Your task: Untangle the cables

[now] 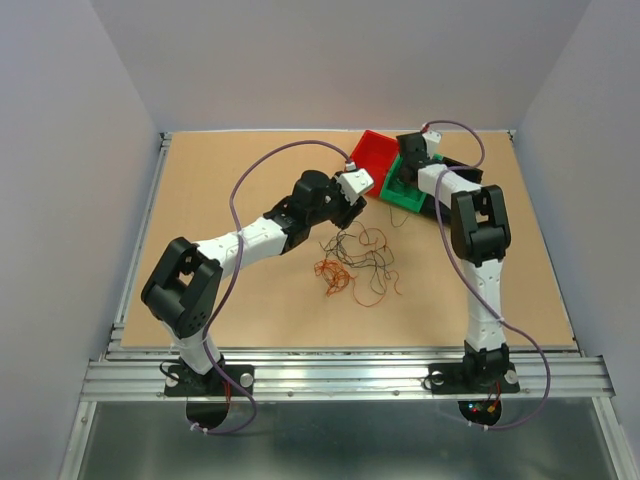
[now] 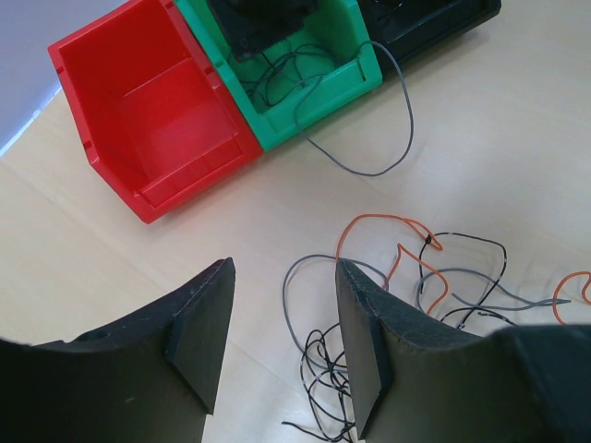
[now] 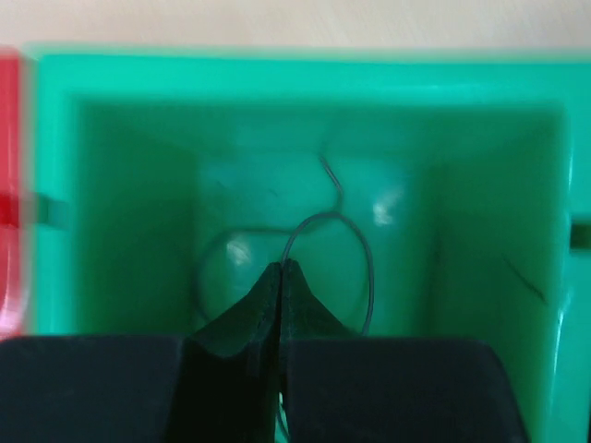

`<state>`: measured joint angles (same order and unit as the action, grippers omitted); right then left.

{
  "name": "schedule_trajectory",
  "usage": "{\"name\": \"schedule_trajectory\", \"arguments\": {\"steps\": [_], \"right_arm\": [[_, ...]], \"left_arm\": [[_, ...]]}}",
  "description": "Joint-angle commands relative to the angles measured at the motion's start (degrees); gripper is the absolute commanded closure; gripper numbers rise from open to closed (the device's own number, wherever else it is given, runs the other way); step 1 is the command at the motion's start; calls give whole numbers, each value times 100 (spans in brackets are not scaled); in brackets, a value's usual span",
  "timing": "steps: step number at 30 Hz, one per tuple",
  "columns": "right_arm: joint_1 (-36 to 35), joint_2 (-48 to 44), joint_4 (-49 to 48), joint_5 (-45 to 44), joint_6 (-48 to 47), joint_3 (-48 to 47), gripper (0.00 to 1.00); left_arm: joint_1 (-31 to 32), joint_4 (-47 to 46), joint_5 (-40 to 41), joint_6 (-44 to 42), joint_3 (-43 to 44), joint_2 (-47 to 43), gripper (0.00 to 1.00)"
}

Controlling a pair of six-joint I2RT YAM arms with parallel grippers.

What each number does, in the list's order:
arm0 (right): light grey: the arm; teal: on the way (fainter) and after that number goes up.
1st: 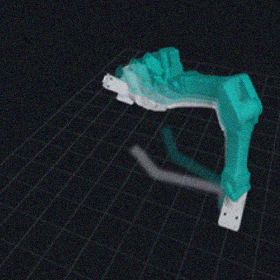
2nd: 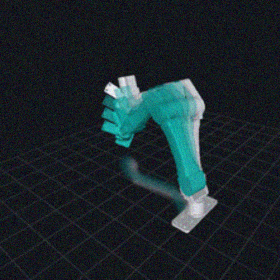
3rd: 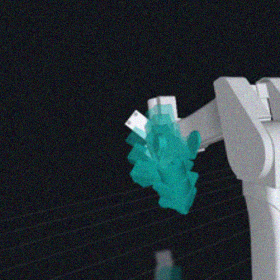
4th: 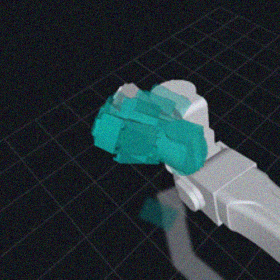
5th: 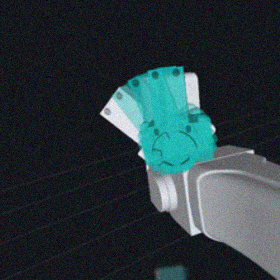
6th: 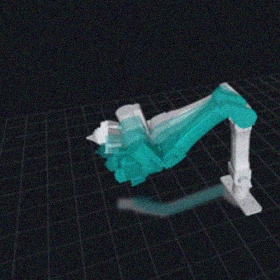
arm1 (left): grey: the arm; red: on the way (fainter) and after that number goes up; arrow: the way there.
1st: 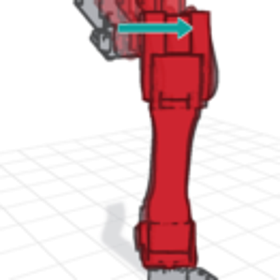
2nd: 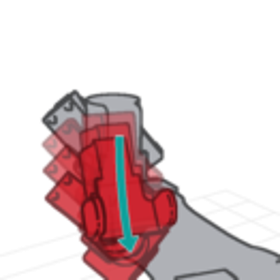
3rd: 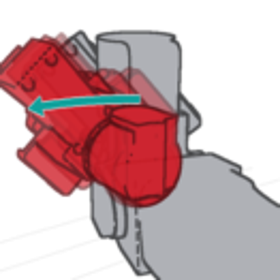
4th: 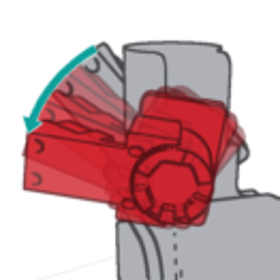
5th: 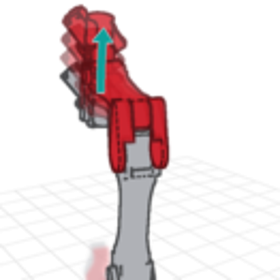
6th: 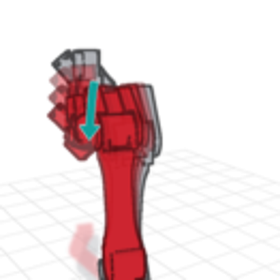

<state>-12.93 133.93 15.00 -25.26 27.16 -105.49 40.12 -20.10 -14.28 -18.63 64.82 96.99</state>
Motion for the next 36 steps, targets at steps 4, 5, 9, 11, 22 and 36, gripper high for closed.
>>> {"name": "schedule_trajectory", "arguments": {"steps": [4, 5, 9, 11, 22, 36], "right_arm": [[1, -1298, 275, -1024, 431, 1434, 96], [1, -1430, 258, -1051, 396, 1583, 94], [27, -1361, 266, -920, 281, 1646, 92], [45, -1229, 275, -911, 290, 1646, 92], [273, -1097, 29, -419, 194, 1497, 83], [229, -1843, -120, -208, -123, 1391, 67]], "left_arm": [[22, -205, 48, -70, -22, -286, 41], [22, -205, 57, -62, -30, -295, 41], [22, -205, 57, -70, -22, -268, 41], [22, -196, 66, -70, -22, -286, 41], [22, -196, 101, -79, -39, -339, 41], [22, -205, 145, -141, -31, -330, 41]]}}
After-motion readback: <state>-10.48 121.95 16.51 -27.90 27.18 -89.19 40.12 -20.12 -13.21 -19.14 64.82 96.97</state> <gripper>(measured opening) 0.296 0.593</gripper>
